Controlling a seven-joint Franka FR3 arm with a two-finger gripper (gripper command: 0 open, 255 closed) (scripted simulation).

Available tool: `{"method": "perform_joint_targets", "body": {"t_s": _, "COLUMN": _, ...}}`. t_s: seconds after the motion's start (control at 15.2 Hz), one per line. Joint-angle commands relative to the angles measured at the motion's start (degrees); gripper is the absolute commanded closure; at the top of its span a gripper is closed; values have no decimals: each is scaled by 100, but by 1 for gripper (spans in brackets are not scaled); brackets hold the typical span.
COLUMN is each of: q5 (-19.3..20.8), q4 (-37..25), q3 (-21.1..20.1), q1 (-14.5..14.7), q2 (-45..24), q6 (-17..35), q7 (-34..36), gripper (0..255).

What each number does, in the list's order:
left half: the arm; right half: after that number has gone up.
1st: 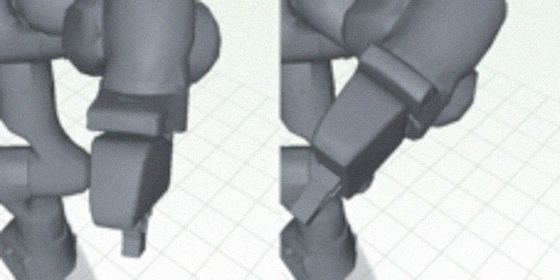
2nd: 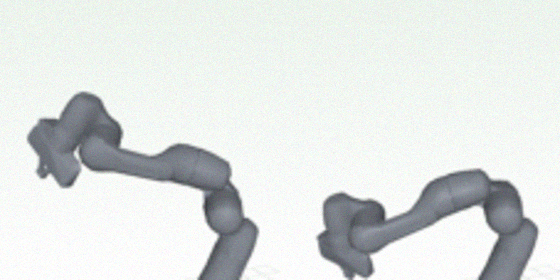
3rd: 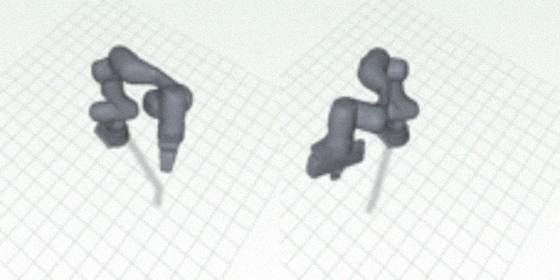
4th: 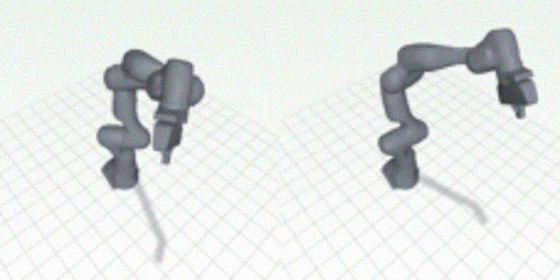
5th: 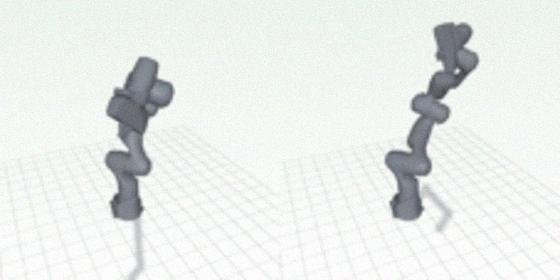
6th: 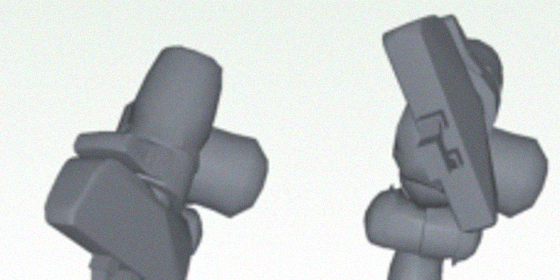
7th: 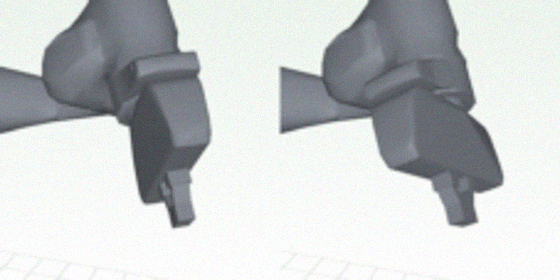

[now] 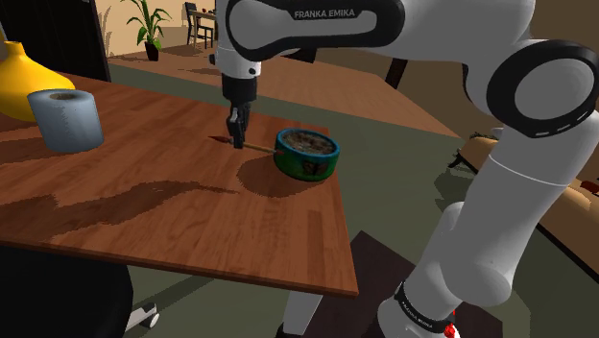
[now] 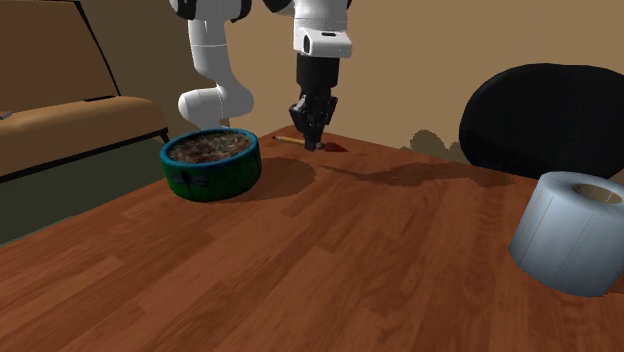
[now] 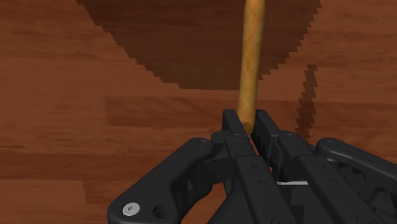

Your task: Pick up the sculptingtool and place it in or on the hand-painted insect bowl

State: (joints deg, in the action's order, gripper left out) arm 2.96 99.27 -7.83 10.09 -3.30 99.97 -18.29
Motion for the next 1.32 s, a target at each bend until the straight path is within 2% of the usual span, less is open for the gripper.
{"method": "perform_joint_targets", "body": {"t_s": 0.0, "q5": -2, "q4": -160, "q3": -2, "q1": 2, "q2": 0, "q6": -163, "q7": -4, "gripper": 255}}
{"method": "perform_joint_targets", "body": {"t_s": 0.99, "q5": 20, "q4": -1521, "q3": -16, "q1": 24, "q2": -186, "q6": -1340, "q7": -32, "gripper": 255}}
{"method": "perform_joint_targets", "body": {"t_s": 1.25, "q5": 4, "q4": -1315, "q3": 233, "q1": -273, "q2": 2, "q6": -1294, "q7": -573, "gripper": 255}}
